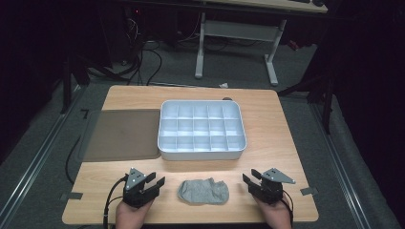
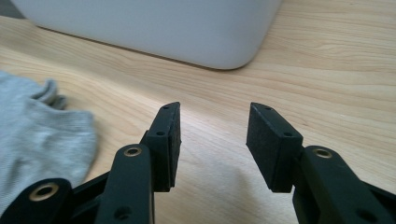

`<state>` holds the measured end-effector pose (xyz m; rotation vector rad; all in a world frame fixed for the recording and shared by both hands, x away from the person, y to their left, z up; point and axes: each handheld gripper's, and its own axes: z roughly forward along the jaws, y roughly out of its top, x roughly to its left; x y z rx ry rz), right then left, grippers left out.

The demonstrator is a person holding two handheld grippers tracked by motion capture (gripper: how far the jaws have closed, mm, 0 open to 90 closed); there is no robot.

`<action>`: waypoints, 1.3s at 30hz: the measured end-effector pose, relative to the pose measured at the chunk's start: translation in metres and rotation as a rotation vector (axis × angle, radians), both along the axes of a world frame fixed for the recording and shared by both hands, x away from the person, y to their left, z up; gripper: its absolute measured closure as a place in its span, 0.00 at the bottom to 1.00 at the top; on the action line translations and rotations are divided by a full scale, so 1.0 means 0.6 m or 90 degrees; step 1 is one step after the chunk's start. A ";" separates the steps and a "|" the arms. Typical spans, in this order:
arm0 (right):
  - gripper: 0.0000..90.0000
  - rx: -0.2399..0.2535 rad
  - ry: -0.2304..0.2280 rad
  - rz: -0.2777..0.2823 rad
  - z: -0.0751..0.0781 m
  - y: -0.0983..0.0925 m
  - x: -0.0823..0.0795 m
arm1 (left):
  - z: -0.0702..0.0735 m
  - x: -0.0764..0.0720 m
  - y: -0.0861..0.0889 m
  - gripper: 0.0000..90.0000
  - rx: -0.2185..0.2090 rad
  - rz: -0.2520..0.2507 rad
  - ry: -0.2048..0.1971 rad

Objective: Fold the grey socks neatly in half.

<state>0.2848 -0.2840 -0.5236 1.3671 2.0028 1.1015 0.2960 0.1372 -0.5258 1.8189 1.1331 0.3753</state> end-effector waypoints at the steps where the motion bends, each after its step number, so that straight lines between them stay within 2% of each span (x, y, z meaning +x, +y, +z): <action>1: 0.62 -0.002 -0.003 -0.004 0.000 0.000 0.000 | 0.000 -0.001 -0.003 0.61 0.005 0.000 -0.009; 3: 0.59 -0.006 -0.010 -0.004 0.000 0.001 -0.001 | 0.001 0.000 -0.004 0.59 0.002 0.003 -0.011; 6: 0.56 -0.003 -0.006 0.008 -0.003 0.003 -0.003 | -0.001 0.000 -0.003 0.58 -0.005 0.002 -0.006; 13: 0.52 0.008 0.003 0.030 -0.001 0.010 -0.008 | -0.003 -0.005 -0.008 0.61 -0.017 -0.030 0.005; 16: 0.52 0.019 0.008 0.036 0.002 0.016 -0.008 | -0.003 -0.010 -0.013 0.70 -0.012 -0.042 -0.003; 20: 0.52 0.022 0.008 0.047 0.005 0.025 -0.012 | 0.000 -0.015 -0.021 0.76 -0.010 -0.054 -0.009; 21: 0.53 0.021 0.012 0.062 0.006 0.035 -0.016 | 0.000 -0.016 -0.024 0.76 -0.007 -0.059 -0.010; 26: 0.55 0.023 0.018 0.089 0.007 0.055 -0.026 | -0.001 -0.018 -0.039 0.73 -0.005 -0.076 0.001; 30: 0.60 0.025 0.036 0.100 0.004 0.067 -0.027 | -0.001 -0.018 -0.051 0.68 -0.012 -0.092 0.006; 31: 0.62 0.032 0.052 0.111 0.002 0.076 -0.028 | -0.002 -0.018 -0.058 0.63 -0.015 -0.098 0.009; 39: 0.60 0.046 0.086 0.112 0.003 0.090 -0.035 | -0.005 -0.022 -0.083 0.62 0.002 -0.123 0.012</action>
